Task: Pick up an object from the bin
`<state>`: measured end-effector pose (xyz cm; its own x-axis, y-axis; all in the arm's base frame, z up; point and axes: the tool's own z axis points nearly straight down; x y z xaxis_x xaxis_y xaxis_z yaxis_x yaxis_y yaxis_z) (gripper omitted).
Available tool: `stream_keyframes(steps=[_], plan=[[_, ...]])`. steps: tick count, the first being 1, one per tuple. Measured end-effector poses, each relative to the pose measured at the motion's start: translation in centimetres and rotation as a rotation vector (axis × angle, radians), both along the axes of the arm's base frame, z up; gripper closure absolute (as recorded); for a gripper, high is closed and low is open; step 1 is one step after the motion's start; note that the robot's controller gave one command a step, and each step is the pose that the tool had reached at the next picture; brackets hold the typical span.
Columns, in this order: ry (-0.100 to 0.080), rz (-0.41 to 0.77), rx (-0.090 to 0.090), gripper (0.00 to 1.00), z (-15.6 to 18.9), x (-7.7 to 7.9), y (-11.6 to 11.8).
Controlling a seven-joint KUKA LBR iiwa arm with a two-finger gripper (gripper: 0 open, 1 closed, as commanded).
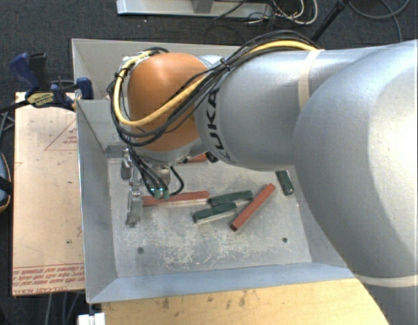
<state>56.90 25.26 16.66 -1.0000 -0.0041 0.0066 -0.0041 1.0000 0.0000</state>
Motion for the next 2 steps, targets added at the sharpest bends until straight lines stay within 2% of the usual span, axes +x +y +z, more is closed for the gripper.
stream_keyframes(steps=[1,2], plan=[[-0.007,-0.003,0.001,0.0,0.4,0.2,-0.1],[-0.012,0.039,0.004,0.0,-3.7,-0.7,-4.8]])
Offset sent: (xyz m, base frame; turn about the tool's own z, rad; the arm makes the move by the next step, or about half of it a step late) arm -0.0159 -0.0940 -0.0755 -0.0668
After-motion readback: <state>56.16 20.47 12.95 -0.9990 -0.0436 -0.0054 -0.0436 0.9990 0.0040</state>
